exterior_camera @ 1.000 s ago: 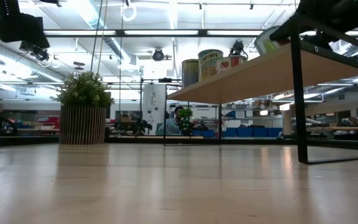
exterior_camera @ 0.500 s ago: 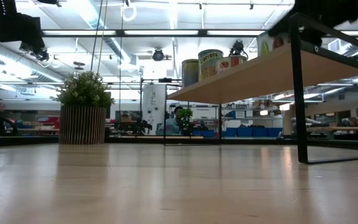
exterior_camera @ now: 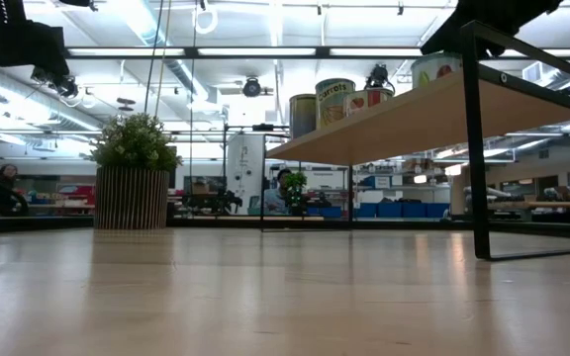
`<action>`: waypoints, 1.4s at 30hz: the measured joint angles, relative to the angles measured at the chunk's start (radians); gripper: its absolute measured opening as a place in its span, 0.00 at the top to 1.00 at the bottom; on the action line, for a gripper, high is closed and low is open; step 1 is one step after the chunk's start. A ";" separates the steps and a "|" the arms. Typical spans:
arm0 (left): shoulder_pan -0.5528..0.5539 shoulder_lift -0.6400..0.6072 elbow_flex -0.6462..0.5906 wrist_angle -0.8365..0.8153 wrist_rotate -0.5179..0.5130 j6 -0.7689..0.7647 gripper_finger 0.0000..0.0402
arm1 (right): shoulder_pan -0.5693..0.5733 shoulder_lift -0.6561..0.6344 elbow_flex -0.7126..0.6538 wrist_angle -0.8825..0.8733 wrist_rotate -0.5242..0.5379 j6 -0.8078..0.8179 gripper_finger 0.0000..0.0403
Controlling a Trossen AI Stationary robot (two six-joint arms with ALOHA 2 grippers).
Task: Pick and place cans onto a shelf
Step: Put the canned vegetables on the shelf
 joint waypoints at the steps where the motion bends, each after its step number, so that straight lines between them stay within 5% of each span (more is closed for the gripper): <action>1: 0.000 0.000 0.000 0.000 0.000 0.000 0.07 | -0.008 0.002 0.000 0.000 0.000 0.000 0.08; 37: -0.011 0.000 0.000 0.021 0.046 -0.014 0.07 | -0.237 0.005 0.004 -0.053 -0.027 -0.142 0.10; 42: -0.023 0.000 0.000 0.094 0.136 -0.019 0.07 | -0.241 0.008 0.034 -0.057 -0.031 -0.170 0.10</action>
